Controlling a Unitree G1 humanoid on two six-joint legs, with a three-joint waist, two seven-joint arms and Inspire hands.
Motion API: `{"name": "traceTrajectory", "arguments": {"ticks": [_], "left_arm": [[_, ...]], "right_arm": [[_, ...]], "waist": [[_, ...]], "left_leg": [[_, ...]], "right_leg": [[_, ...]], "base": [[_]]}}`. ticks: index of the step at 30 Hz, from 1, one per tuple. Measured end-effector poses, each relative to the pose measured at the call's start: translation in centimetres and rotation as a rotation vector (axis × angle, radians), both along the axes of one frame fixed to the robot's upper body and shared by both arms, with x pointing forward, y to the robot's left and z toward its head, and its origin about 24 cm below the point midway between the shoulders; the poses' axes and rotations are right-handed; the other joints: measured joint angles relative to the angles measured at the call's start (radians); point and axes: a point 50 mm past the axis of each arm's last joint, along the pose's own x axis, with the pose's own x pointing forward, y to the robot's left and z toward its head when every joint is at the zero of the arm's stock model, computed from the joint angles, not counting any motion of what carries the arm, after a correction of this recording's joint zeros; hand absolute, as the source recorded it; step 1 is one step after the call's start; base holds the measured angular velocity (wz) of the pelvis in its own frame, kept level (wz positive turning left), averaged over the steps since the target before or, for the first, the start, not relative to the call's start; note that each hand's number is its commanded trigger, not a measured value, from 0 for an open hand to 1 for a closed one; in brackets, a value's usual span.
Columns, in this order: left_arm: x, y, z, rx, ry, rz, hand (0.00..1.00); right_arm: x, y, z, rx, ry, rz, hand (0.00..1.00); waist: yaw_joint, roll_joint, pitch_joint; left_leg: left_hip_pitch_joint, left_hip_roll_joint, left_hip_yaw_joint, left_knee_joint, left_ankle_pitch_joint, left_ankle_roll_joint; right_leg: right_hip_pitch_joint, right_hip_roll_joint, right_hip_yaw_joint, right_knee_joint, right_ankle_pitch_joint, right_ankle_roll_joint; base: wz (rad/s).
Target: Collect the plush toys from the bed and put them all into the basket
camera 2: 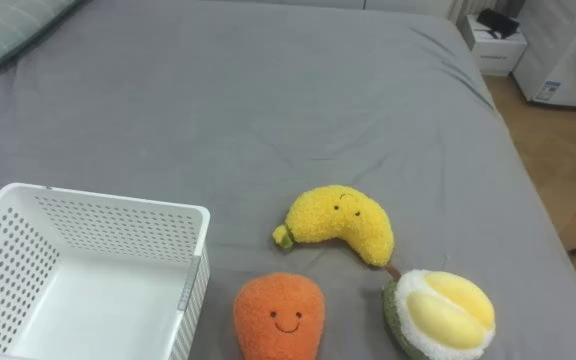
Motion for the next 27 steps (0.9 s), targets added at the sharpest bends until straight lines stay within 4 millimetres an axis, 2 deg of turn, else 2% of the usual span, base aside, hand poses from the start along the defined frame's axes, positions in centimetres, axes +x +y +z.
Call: {"name": "traceTrajectory", "arguments": {"ticks": [11,13,20,23,27], "left_arm": [[0.0,0.0,0.0,0.002,-0.001,0.004,0.0],[0.0,0.0,0.0,0.001,0.0,0.004,0.0],[-0.1,0.0,0.0,-0.004,0.002,0.011,0.0],[-0.3,0.1,0.0,-0.012,0.009,0.027,0.0],[-0.6,0.8,0.1,-0.009,0.004,0.095,0.0]], "right_arm": [[0.0,0.0,0.0,0.004,-0.001,-0.003,0.0],[0.0,0.0,0.0,0.005,-0.001,-0.004,0.0],[-0.3,0.0,0.0,0.006,0.002,-0.047,0.0],[-1.0,-0.1,0.0,0.002,0.006,-0.119,0.0],[-1.8,-0.8,0.2,-0.024,-0.001,-0.271,0.0]], "waist": [[0.001,0.001,0.0005],[0.001,-0.004,0.0042],[-0.005,-0.008,0.0049],[-0.013,-0.01,0.0043],[-0.029,-0.019,-0.002]], "left_leg": [[0.001,0.001,0.003,0.0,0.0,0.0],[0.001,0.001,0.003,0.0,0.0,0.0],[0.002,0.001,0.002,0.0,0.0,0.0],[0.012,0.0,0.001,-0.005,0.0,0.0],[0.015,0.0,0.002,-0.005,0.0,0.0]], "right_leg": [[0.001,0.0,0.002,-0.001,0.0,0.0],[0.001,0.0,0.001,-0.001,0.0,0.0],[0.002,0.0,0.0,-0.001,0.0,0.0],[0.011,0.0,0.0,-0.001,0.0,0.0],[0.011,0.001,0.003,-0.001,0.0,0.0]], "base": [[0.0],[0.0],[0.0],[0.0],[0.0]]}}
